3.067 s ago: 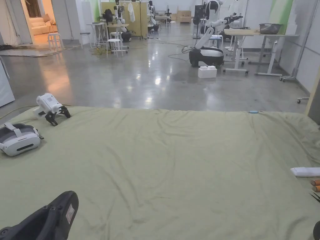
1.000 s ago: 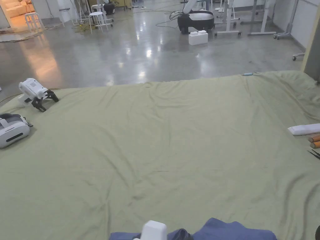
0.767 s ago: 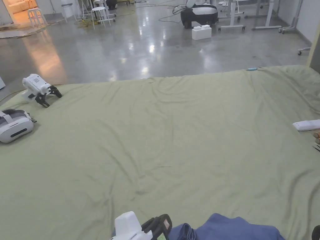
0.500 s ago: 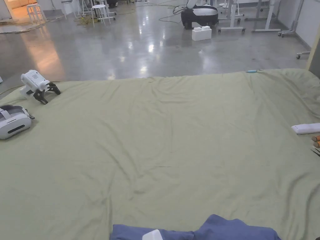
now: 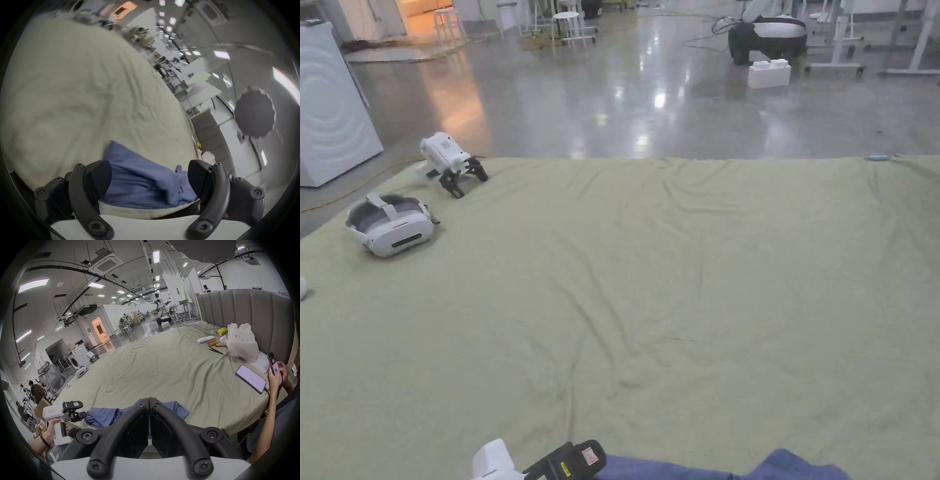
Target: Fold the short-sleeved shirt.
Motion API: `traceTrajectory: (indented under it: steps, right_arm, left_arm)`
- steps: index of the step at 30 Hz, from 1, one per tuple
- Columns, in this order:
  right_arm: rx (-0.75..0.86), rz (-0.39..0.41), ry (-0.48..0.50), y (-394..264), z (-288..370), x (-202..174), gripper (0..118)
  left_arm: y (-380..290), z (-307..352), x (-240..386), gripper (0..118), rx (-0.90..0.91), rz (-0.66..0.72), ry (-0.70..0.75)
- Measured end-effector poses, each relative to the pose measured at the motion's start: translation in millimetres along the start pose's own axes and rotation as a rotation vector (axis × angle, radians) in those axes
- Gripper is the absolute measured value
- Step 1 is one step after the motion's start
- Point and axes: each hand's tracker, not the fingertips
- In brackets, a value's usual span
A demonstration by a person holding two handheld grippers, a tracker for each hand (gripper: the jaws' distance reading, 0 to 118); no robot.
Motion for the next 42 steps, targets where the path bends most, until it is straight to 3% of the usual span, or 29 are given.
traceTrajectory:
  steps: [3, 7, 9, 13, 16, 18, 19, 20, 22, 25, 27, 31, 36, 40, 42]
  right_arm:
    - [-0.009, 0.007, -0.015, -0.8, 2.4, -0.4, 0]
    - [0.001, 0.016, -0.044, 0.0, 10.3, -1.2, 0]
    - [0.006, 0.028, -0.056, 0.2, 15.6, 0.0, 0]
    - [0.007, 0.007, -0.052, -0.9, 16.8, 6.7, 0]
    - [0.003, -0.006, -0.056, -3.6, 12.3, 6.2, 0]
    - [0.005, -0.012, -0.043, -5.4, 12.3, 4.1, 0]
    - [0.004, -0.011, -0.037, -6.1, 12.4, 2.7, 0]
    - [0.003, -0.007, -0.033, -6.9, 12.1, 1.2, 0]
    - [-0.009, 0.009, -0.031, -8.2, 10.6, -0.2, 0]
    - [-0.018, 0.015, -0.029, -10.2, 8.4, 0.6, 0]
    - [-0.018, 0.013, -0.032, -11.8, 8.3, 2.0, 0]
    - [-0.015, -0.008, -0.023, -13.5, 7.4, 9.0, 0]
    - [-0.018, -0.013, -0.019, -15.2, 4.5, 15.1, 0]
    - [-0.008, -0.020, -0.022, -18.8, 9.4, 19.6, 0]
    - [-0.003, -0.026, -0.034, -20.7, 13.5, 20.8, 0]
  left_arm:
    - [-3.9, -22.4, -17.5, 94, -0.026, 0.099, 0.010]
    - [-9.1, -24.2, -3.6, 93, 0.013, 0.033, 0.033]
    - [-6.5, -6.1, 3.7, 84, 0.092, 0.016, 0.080]
    - [8.4, 10.7, -6.3, 89, 0.092, 0.068, 0.022]
    - [7.6, -9.1, -21.1, 86, 0.079, 0.066, 0.099]
    - [-2.5, -21.6, -26.3, 85, -0.001, 0.189, -0.061]
    - [-8.2, -25.7, -22.9, 80, -0.011, 0.214, -0.119]
    - [-9.7, -29.4, -22.0, 68, -0.016, 0.228, -0.089]
    - [-12.9, -35.3, -19.2, 33, -0.014, 0.232, -0.037]
    - [-19.0, -37.3, -28.3, 21, 0.006, 0.336, -0.056]
    - [-14.1, -28.0, -29.7, 17, 0.010, 0.325, -0.051]
    - [8.8, 26.4, -4.8, 17, 0.153, 0.192, -0.024]
    - [24.5, 83.6, 85.7, 17, 0.297, -0.403, 0.274]
    - [-46.3, 38.9, 167.2, 17, 0.283, -0.768, 0.341]
    - [-80.5, 1.0, 186.1, 17, 0.167, -0.874, 0.310]
